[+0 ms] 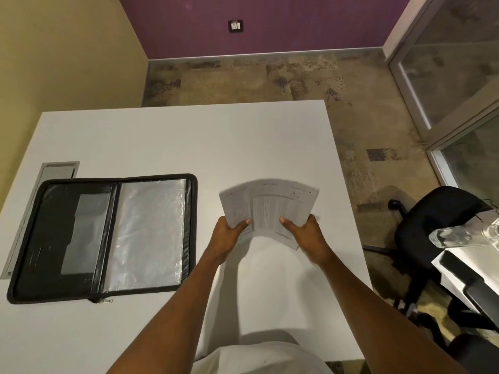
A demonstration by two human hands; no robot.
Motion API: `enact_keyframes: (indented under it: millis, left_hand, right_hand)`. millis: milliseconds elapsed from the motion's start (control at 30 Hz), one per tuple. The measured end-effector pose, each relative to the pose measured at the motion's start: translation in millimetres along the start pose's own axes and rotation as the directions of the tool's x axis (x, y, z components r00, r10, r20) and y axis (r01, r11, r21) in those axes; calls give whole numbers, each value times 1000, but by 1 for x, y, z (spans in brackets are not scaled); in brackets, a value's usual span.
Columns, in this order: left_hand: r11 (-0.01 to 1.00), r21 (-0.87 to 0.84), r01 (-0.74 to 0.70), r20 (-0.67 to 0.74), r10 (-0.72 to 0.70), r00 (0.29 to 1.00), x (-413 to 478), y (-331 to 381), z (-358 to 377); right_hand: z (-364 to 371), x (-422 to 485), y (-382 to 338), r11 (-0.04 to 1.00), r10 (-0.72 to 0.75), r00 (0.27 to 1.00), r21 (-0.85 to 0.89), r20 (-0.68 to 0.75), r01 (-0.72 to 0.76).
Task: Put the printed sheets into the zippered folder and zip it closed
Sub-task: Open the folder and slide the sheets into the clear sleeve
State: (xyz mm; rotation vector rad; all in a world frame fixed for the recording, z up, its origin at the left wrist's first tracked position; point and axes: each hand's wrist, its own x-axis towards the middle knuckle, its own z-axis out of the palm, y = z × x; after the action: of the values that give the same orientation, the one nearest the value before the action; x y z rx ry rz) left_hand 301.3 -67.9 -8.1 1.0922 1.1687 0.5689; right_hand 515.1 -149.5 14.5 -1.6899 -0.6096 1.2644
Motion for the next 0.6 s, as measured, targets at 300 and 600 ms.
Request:
enact_keyframes:
  millis: [300,600]
  left_hand:
    - [928,-280,247,275,-169,946,-8,22,-65]
    - [896,-362,258,230,-183,956,-28,20,-157]
  right_hand:
    - [12,2,-34,990,44,959,-142,279,-4]
    - [92,-9,-38,993,110,935,-65,338,-94]
